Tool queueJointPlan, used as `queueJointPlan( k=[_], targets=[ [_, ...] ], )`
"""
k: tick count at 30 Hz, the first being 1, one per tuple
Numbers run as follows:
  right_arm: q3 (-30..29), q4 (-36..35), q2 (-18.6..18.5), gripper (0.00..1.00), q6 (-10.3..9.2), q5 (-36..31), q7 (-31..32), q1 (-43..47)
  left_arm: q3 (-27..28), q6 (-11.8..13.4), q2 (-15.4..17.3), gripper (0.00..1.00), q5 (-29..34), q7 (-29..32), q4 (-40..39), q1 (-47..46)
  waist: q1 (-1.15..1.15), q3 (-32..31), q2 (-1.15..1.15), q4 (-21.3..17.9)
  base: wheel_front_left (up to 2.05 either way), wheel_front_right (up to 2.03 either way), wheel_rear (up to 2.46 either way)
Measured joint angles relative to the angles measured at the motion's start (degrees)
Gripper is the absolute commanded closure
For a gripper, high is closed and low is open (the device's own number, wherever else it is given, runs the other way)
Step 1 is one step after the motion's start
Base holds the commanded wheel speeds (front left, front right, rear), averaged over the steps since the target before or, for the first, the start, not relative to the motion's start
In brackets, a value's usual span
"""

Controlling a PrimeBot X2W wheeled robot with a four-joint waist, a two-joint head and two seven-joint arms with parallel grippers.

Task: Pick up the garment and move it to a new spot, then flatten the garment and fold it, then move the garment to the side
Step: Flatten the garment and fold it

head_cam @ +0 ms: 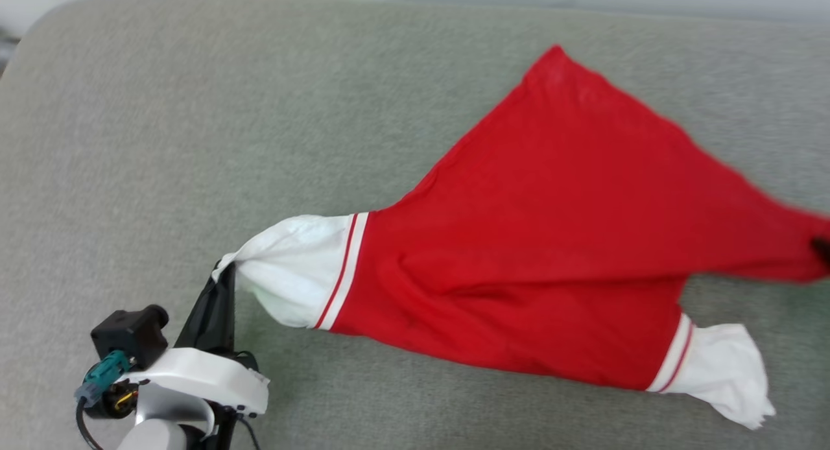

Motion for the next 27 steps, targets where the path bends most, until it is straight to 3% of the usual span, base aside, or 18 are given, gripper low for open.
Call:
queueJointPlan(
  k=[10,16,20,21,22,27],
  targets=[
    [-6.37,-13.10,12.15,1.00,0.00,0.76,-1.20,22.35,1.89,1.14,0.96,1.00,-2.31,1.18,1.77,4.16,0.00,-5.42,0.00,-5.39,0.00,0.00,0.00],
    [-6.61,-14.58,17.24,1.00,0.00,0.24,-1.10,30.80,2.96,1.25,2.02,1.00,-3.67,1.52,3.35,7.71,0.00,-8.20,0.00,-7.79,0.00,0.00,0.00],
    [-6.28,-13.69,18.72,1.00,-0.01,0.24,-2.56,34.17,3.27,1.23,2.22,1.00,-4.31,1.49,3.69,8.94,-0.01,-9.24,0.00,-8.49,0.00,0.00,0.00],
    [-6.14,-13.40,19.03,0.70,-0.01,0.35,-3.61,34.24,3.24,1.22,2.21,1.00,-4.49,1.49,3.77,8.99,-0.01,-9.34,0.00,-8.53,0.00,0.00,0.00],
    [-5.93,-13.15,19.12,0.04,-0.01,0.62,-4.68,34.20,3.23,1.21,2.20,1.00,-4.57,1.49,3.75,8.99,-0.01,-9.39,0.00,-8.52,0.00,0.00,0.00],
    [-3.78,-13.27,18.55,0.00,-0.01,0.60,-13.88,32.10,2.69,1.13,2.01,1.00,-4.63,1.48,3.64,9.00,-0.01,-9.50,0.00,-8.21,0.00,0.00,0.00]
  ],
)
